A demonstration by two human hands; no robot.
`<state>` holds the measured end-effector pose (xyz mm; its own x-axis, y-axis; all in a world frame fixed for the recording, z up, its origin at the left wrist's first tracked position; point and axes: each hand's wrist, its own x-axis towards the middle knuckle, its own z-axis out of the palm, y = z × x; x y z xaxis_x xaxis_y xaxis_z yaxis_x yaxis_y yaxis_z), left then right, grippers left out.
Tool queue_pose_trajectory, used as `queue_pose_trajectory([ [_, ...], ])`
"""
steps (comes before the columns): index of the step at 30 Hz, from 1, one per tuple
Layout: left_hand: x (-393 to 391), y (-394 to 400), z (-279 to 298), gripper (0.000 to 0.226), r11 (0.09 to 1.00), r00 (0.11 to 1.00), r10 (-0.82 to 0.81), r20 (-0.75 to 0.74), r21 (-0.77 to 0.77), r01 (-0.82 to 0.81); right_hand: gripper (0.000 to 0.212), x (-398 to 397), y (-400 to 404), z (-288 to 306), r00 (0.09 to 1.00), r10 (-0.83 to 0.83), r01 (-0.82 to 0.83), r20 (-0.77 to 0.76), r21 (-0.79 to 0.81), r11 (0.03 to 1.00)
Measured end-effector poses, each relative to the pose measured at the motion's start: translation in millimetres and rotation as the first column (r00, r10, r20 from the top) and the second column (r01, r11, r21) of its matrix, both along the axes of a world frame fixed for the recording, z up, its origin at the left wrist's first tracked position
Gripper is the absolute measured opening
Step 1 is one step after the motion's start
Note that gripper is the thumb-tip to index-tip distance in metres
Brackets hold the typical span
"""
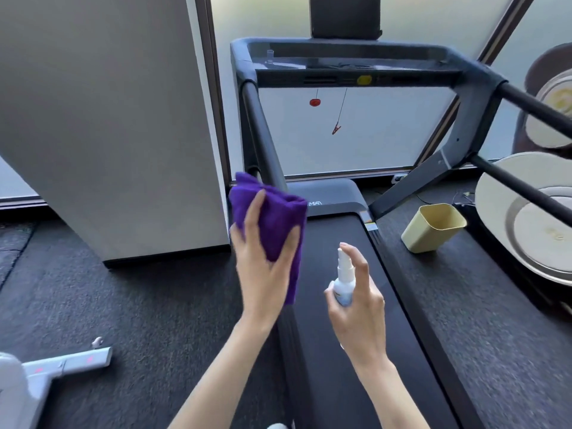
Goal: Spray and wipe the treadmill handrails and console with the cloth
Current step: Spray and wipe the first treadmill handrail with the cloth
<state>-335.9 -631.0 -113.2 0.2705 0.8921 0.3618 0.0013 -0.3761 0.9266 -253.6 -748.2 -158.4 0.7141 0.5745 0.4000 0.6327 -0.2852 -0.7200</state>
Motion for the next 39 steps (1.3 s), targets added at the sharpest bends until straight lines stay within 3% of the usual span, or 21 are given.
queue_pose_trajectory([
  [4, 39, 8, 2, 0.052, 0.973, 0.966, 0.166, -0.2, 0.191, -0.128, 0.075, 18, 3, 2, 0.999, 0.014, -0.014, -0.038, -0.002, 1.0],
  [7, 38, 9, -17, 0.052, 0.959, 0.974, 0.189, -0.127, 0.239, -0.155, 0.075, 27, 9, 1, 0.998, 0.022, -0.022, -0.055, -0.004, 1.0],
  [13, 24, 2, -56, 0.062, 0.983, 0.996, 0.075, 0.045, 0.164, -0.081, 0.075, 26, 19, 0, 0.997, 0.057, -0.056, -0.058, 0.015, 0.998],
  [17, 8, -14, -73, 0.071, 0.996, 0.998, 0.024, 0.061, -0.093, -0.018, 0.073, 23, 18, -4, 0.995, 0.071, -0.07, -0.07, 0.022, 0.997],
  [20, 16, -6, -46, 0.067, 0.999, 0.997, 0.043, 0.064, -0.021, -0.041, 0.073, 24, 18, -2, 0.995, 0.067, -0.065, -0.075, 0.031, 0.997],
  [24, 42, 19, 1, 0.06, 0.984, 0.988, 0.133, -0.084, 0.13, -0.122, 0.073, 29, 25, 7, 0.997, 0.068, -0.065, -0.048, 0.069, 0.996],
  [27, 42, 16, -12, 0.053, 0.96, 0.975, 0.207, -0.085, 0.209, -0.185, 0.071, 31, 31, 12, 0.997, 0.069, -0.066, -0.025, 0.081, 0.994],
  [33, 30, -12, -70, 0.062, 0.966, 0.975, 0.204, 0.091, 0.145, -0.215, 0.074, 28, 26, 6, 0.998, 0.067, -0.065, -0.014, 0.079, 0.995],
  [39, 36, 0, -28, 0.075, 0.979, 0.978, 0.203, 0.053, 0.013, -0.204, 0.074, 34, 22, 4, 0.998, 0.06, -0.057, -0.033, 0.08, 0.995],
])
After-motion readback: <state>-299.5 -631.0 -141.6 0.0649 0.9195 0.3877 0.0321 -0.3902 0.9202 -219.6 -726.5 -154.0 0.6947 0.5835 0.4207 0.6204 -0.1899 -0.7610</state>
